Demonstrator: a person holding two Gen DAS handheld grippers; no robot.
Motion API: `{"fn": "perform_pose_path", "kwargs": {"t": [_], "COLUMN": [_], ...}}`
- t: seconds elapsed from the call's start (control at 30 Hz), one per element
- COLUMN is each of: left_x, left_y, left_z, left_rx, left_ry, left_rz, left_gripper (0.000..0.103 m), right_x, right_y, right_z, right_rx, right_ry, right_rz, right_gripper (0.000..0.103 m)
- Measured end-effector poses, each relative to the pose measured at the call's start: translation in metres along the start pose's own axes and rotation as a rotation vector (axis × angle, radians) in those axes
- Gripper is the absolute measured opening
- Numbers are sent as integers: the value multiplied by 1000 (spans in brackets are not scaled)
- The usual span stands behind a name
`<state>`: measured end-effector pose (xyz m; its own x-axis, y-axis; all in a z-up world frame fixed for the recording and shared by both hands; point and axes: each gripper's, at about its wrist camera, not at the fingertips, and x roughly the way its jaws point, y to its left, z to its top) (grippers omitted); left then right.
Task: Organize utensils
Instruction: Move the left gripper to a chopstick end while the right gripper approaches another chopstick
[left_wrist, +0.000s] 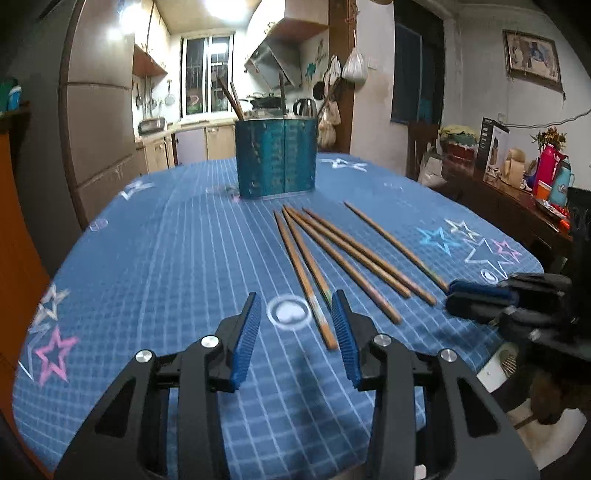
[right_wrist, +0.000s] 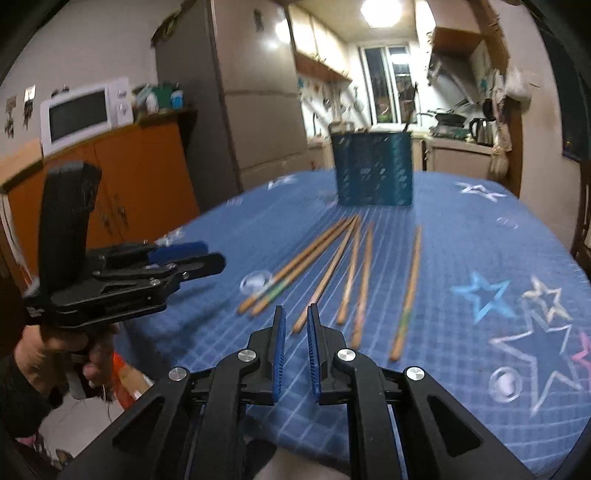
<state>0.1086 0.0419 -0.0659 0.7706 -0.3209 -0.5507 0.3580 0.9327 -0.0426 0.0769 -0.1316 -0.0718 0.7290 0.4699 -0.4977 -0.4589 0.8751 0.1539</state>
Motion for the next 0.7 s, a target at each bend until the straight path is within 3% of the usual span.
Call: {"fn": "perform_pose_path", "kwargs": {"t": [0.3, 0.6, 0.7], "left_x": [3, 8, 12], "left_y": [-5, -14, -18], "left_z": [-25, -28, -28], "left_rx": [3, 34, 57], "left_ry": [52, 61, 68], "left_rz": [-10, -45, -46], "left_gripper": [38, 38, 34], "right_x": [30, 37, 38], "right_y": [10, 10, 10], "right_z": [-6, -3, -3], "right_rx": [1, -12, -12], "right_ry": [28, 32, 32], "right_rz": [-58, -98, -103], "right_gripper": [14, 14, 14]}}
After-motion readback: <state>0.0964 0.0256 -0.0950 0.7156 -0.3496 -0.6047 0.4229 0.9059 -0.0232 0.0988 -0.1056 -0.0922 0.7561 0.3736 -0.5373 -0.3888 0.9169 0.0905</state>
